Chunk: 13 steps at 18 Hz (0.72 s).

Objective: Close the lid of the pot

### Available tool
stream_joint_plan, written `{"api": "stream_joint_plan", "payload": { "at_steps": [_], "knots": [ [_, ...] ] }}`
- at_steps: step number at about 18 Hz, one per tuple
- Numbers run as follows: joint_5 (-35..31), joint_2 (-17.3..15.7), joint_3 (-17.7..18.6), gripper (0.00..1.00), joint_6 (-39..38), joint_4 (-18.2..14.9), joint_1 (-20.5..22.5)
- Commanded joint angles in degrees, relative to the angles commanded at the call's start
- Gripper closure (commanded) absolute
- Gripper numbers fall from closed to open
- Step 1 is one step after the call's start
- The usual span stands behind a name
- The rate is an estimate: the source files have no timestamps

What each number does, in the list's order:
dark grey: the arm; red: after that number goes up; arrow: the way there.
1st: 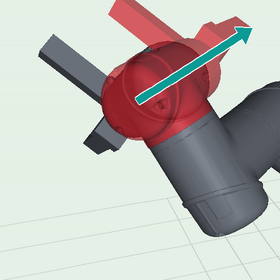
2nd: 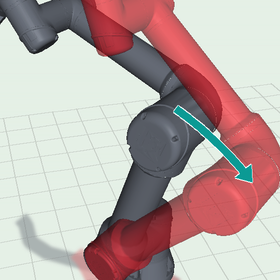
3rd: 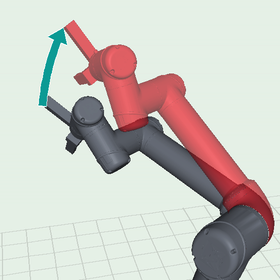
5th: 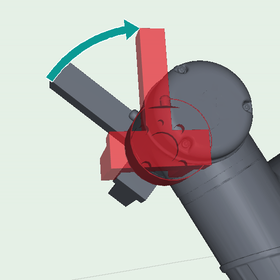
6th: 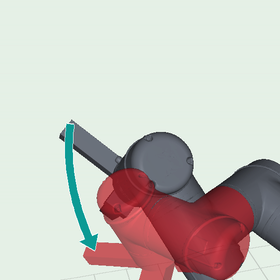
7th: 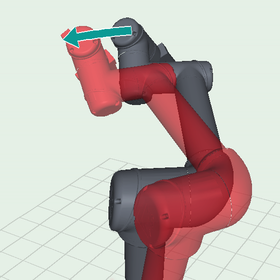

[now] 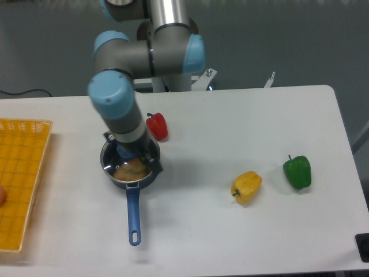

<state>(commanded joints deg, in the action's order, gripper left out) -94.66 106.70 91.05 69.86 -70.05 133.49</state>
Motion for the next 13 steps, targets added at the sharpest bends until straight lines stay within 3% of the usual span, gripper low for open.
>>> {"api": "stream_joint_plan", "payload": {
  "at_steps": [13],
  "knots": [
    [0.7, -1.41, -0.53, 0.0, 27.6, -0.53, 18.99]
  ]
}}
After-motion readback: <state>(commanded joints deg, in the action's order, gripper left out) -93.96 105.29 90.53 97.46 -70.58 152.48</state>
